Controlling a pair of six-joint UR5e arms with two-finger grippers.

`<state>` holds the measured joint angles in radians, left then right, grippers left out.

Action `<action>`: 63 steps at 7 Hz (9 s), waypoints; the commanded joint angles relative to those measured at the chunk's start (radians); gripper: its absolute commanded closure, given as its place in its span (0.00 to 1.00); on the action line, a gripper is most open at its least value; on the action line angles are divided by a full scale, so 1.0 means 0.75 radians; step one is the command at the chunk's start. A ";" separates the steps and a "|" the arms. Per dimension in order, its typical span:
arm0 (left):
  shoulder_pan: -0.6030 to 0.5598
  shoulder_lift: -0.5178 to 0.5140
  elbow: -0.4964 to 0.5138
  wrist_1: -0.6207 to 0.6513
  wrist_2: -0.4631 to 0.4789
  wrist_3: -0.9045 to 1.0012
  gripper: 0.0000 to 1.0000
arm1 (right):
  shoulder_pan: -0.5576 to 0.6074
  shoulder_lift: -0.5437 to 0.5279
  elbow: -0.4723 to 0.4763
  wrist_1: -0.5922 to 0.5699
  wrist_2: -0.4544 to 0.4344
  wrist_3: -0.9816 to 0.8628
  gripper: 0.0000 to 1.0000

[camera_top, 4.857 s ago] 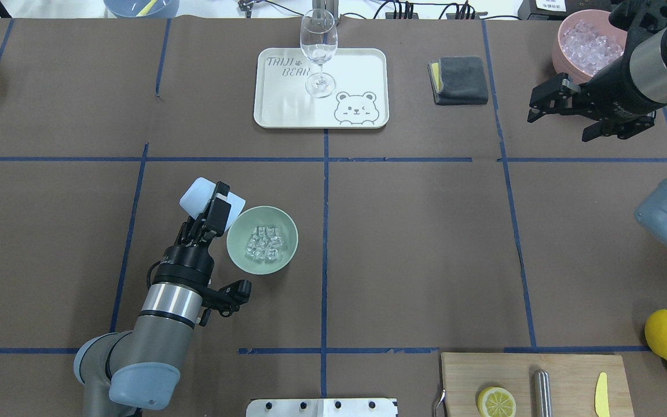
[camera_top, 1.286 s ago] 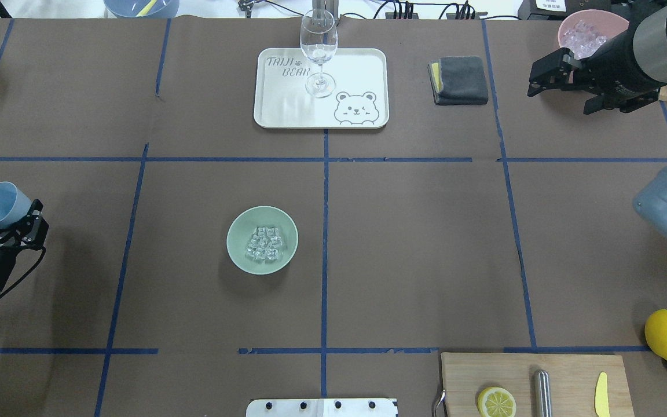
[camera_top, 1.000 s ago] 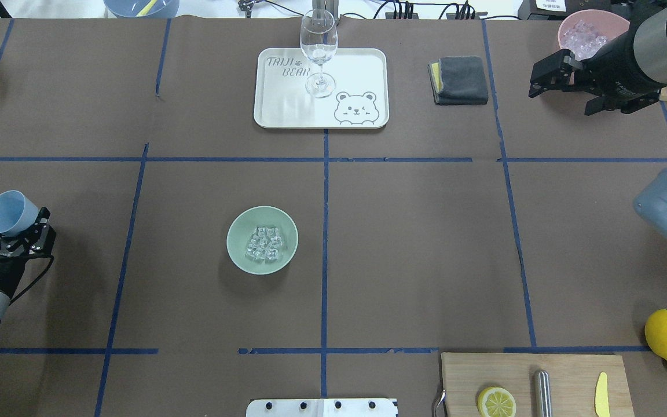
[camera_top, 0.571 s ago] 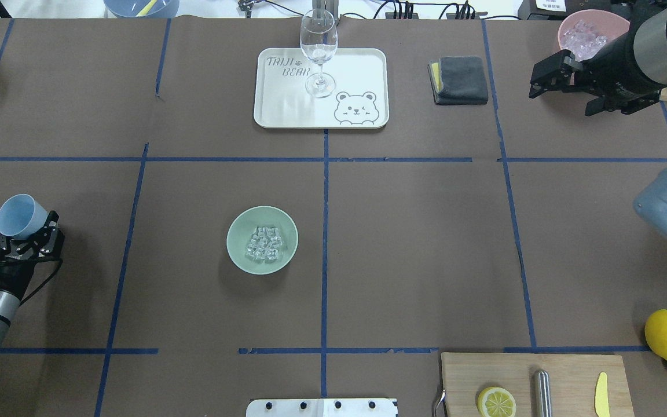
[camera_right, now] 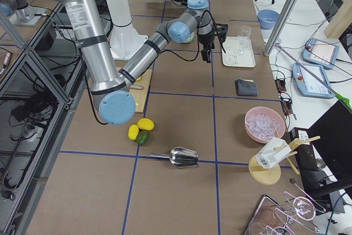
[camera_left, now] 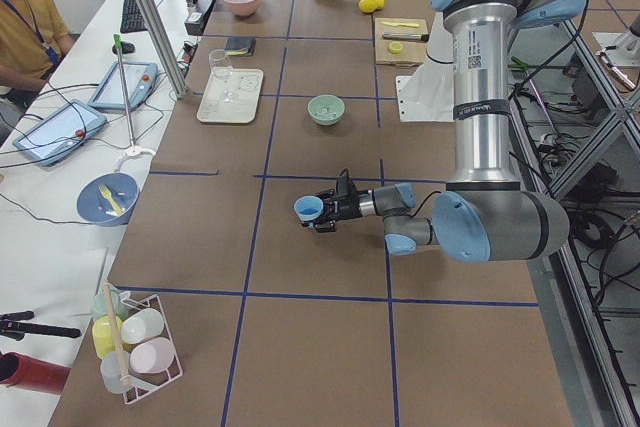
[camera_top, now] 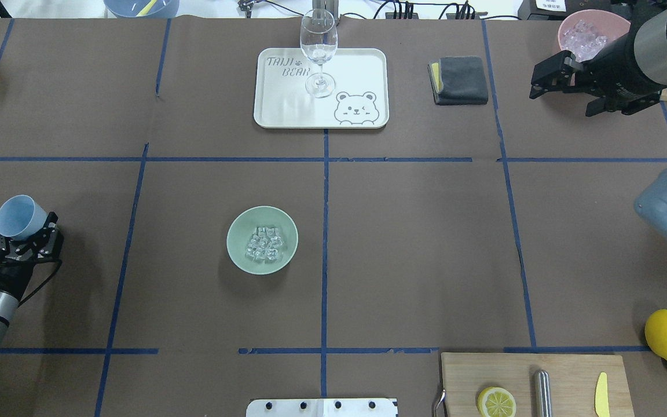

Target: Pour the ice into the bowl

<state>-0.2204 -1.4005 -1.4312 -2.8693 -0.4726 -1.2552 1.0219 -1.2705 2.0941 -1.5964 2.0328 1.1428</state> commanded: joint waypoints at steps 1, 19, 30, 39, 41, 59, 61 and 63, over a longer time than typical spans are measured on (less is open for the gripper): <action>0.003 0.006 -0.002 0.001 -0.006 0.003 0.00 | 0.000 0.003 0.002 -0.001 0.002 0.000 0.00; -1.117 0.274 -0.491 0.297 -2.137 1.170 0.00 | -0.380 0.329 -0.217 0.007 0.026 0.306 0.00; -1.522 -0.106 -0.485 0.835 -2.342 1.148 0.00 | -0.829 0.688 -0.835 0.312 -0.299 0.517 0.01; -1.527 -0.068 -0.495 0.835 -2.323 1.152 0.00 | -0.705 0.520 -0.563 0.304 -0.151 0.518 1.00; -1.524 -0.149 -0.428 1.026 -2.362 1.183 0.00 | -0.444 0.233 -0.308 0.310 0.070 0.313 1.00; -1.749 0.069 -0.366 0.950 -2.591 1.694 0.00 | -0.037 -0.476 -0.616 0.809 0.386 -0.609 0.00; -1.725 0.065 -0.342 0.950 -2.589 1.694 0.00 | 0.042 -0.460 -0.557 0.793 0.398 -0.612 0.00; -1.725 0.074 -0.337 0.950 -2.587 1.694 0.00 | 0.256 -0.376 -0.544 0.687 0.482 -0.632 0.00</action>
<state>-1.5150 -1.3479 -1.6870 -2.1568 -2.4136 0.0153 1.1197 -1.5916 1.6780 -1.0271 2.3538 0.6800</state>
